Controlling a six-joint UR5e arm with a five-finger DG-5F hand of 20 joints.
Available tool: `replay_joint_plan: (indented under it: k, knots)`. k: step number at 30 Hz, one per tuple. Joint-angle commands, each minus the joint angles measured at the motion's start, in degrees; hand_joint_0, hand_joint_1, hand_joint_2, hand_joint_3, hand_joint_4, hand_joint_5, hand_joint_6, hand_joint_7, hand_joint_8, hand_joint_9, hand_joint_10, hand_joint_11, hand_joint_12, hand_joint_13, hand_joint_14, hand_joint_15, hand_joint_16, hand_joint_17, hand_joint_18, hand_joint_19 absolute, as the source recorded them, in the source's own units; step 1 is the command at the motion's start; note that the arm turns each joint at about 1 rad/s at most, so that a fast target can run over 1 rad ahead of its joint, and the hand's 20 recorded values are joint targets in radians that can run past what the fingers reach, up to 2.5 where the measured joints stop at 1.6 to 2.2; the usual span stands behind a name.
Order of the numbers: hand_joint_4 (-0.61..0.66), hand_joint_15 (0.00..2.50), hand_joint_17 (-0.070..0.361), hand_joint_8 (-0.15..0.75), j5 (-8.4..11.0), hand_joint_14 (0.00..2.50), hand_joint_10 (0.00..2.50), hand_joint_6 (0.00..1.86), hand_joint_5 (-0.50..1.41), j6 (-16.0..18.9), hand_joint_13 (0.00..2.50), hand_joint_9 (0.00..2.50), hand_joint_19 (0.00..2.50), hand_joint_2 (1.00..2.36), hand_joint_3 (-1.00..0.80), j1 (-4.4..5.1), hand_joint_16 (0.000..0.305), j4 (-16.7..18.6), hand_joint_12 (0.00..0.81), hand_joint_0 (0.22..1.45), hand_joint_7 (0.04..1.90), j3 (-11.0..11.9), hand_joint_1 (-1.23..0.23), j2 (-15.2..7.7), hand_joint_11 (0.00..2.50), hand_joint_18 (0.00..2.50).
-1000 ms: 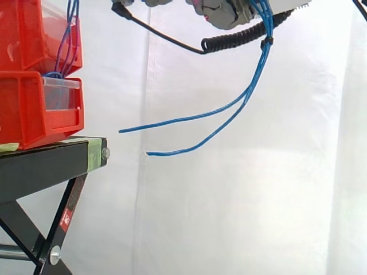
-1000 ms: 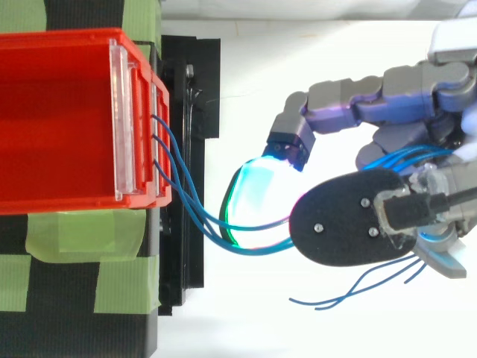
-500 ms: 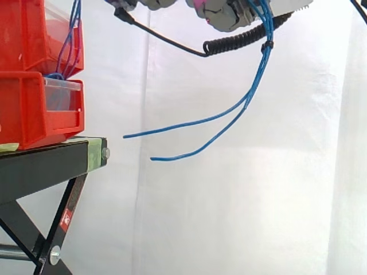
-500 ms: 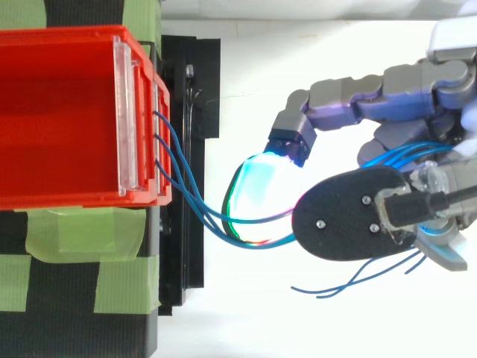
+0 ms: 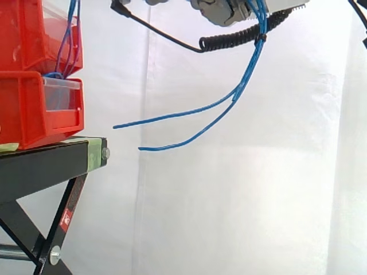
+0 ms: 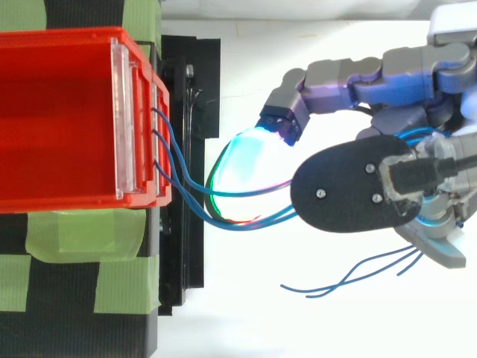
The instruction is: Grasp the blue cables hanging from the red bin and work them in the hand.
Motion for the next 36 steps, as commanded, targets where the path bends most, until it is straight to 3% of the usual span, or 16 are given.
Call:
replay_joint_plan:
  k: [1, 7, 12, 17, 19, 20, 21, 23, 26, 36]
  knots:
    - [0.14, 1.89, 0.134, 0.511, -0.02, 2.5, 2.5, 0.0, 0.22, 0.11, 0.83, 0.78, 1.37, 1.77, 0.27, -0.01, 0.06, -0.14, 0.522, 0.91, 1.22, -0.01, -0.71, 0.01, 2.5, 1.2]
    - [0.14, 1.89, 0.134, 0.511, -0.1, 2.5, 2.5, 0.0, 0.24, 0.11, 0.83, 0.78, 1.37, 1.77, 0.24, -0.01, 0.06, 0.04, 0.522, 0.87, 1.24, -0.01, -0.69, 0.01, 2.5, 1.2]
    - [0.11, 1.89, 0.134, 0.511, -0.02, 2.5, 2.5, 0.0, 0.26, 0.11, 0.83, 0.78, 1.37, 1.79, 0.29, -0.01, 0.06, -0.05, 0.522, 0.93, 1.21, -0.01, -0.68, 0.01, 2.5, 1.2]
    - [0.11, 1.89, 0.134, 0.511, -0.02, 2.5, 2.5, 0.01, 0.23, 0.2, 0.83, 0.78, 1.37, 1.65, 0.27, -0.1, 0.06, -0.14, 0.522, 0.95, 1.11, -0.01, -0.72, 0.01, 2.5, 1.2]
    - [0.13, 1.89, 0.134, 0.511, -0.02, 2.5, 2.5, 0.01, 0.23, 0.2, 0.83, 0.78, 1.37, 1.49, 0.2, -0.01, 0.06, -0.14, 0.522, 0.94, 1.11, -0.01, -0.76, 0.01, 2.5, 1.2]
    - [0.16, 1.89, 0.134, 0.511, -0.02, 2.5, 2.5, 0.01, 0.24, 0.2, 0.83, 0.78, 1.37, 1.26, 0.16, -0.01, 0.06, -0.14, 0.522, 0.93, 1.12, -0.01, -0.78, 0.01, 2.5, 1.2]
    - [0.16, 1.89, 0.134, 0.511, -0.02, 2.5, 2.5, 0.01, 0.25, 0.11, 0.83, 0.78, 1.37, 1.15, 0.13, -0.01, 0.06, -0.05, 0.522, 0.95, 1.14, 0.08, -0.79, 0.01, 2.5, 1.2]
    - [0.2, 1.89, 0.134, 0.511, -0.02, 2.5, 2.5, 0.01, 0.27, 0.2, 0.83, 0.78, 1.37, 1.0, -0.02, -0.01, 0.06, -0.05, 0.522, 0.95, 1.18, -0.01, -0.78, 0.01, 2.5, 1.2]
    - [0.19, 1.89, 0.134, 0.511, -0.02, 2.5, 2.5, 0.01, 0.29, 0.11, 0.83, 0.78, 1.37, 1.01, -0.23, -0.01, 0.06, -0.31, 0.522, 0.9, 1.23, -0.01, -0.75, 0.01, 2.5, 1.2]
    - [0.19, 1.89, 0.134, 0.511, -0.28, 2.5, 2.5, 0.0, 0.34, -0.51, 0.83, 0.78, 1.37, 1.01, -0.68, 0.25, 0.06, -1.54, 0.522, 0.83, 1.36, -0.01, -0.7, 0.01, 2.5, 1.2]
